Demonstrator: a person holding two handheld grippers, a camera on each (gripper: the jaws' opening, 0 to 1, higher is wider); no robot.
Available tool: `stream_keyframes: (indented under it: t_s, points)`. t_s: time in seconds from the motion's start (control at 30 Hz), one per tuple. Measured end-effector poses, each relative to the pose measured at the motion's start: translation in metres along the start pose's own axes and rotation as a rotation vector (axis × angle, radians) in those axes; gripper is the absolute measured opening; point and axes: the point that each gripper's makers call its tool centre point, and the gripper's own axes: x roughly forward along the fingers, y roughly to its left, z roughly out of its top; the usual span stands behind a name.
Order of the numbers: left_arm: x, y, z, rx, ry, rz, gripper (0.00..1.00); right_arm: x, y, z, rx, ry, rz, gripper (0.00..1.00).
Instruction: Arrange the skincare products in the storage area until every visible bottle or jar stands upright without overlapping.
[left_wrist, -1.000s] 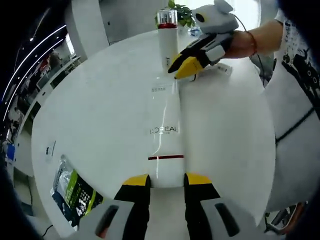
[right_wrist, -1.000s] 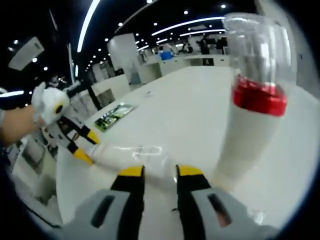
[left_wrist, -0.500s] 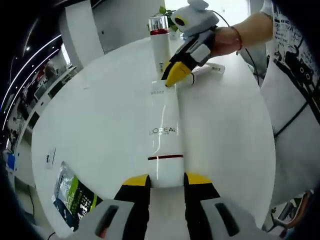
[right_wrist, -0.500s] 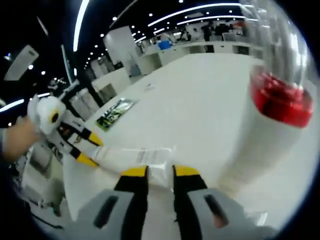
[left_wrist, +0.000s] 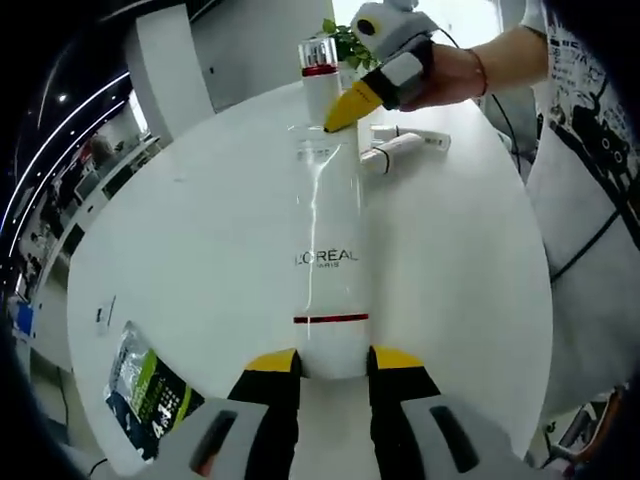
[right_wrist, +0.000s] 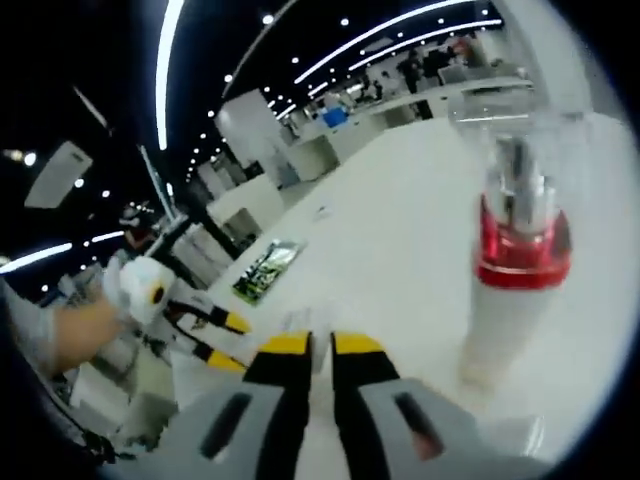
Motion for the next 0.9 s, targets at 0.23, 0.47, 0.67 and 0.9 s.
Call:
stream_keyframes:
  t_s: [0.23, 0.47, 0.67, 0.9]
  points:
    - [0.001, -0.001, 0.002, -0.019, -0.011, 0.019, 0.25, 0.0, 0.021, 0.012, 0.08, -0.033, 0.079, 0.06]
    - [0.007, 0.0, 0.01, -0.043, -0.023, 0.046, 0.25, 0.003, 0.029, 0.026, 0.068, -0.059, 0.07, 0.07]
    - [0.008, 0.0, 0.01, -0.068, -0.043, 0.053, 0.25, 0.008, 0.041, 0.025, 0.053, -0.054, 0.088, 0.09]
    - [0.008, 0.0, 0.01, -0.071, -0.044, 0.049, 0.25, 0.02, 0.046, 0.013, 0.054, -0.032, 0.081, 0.11]
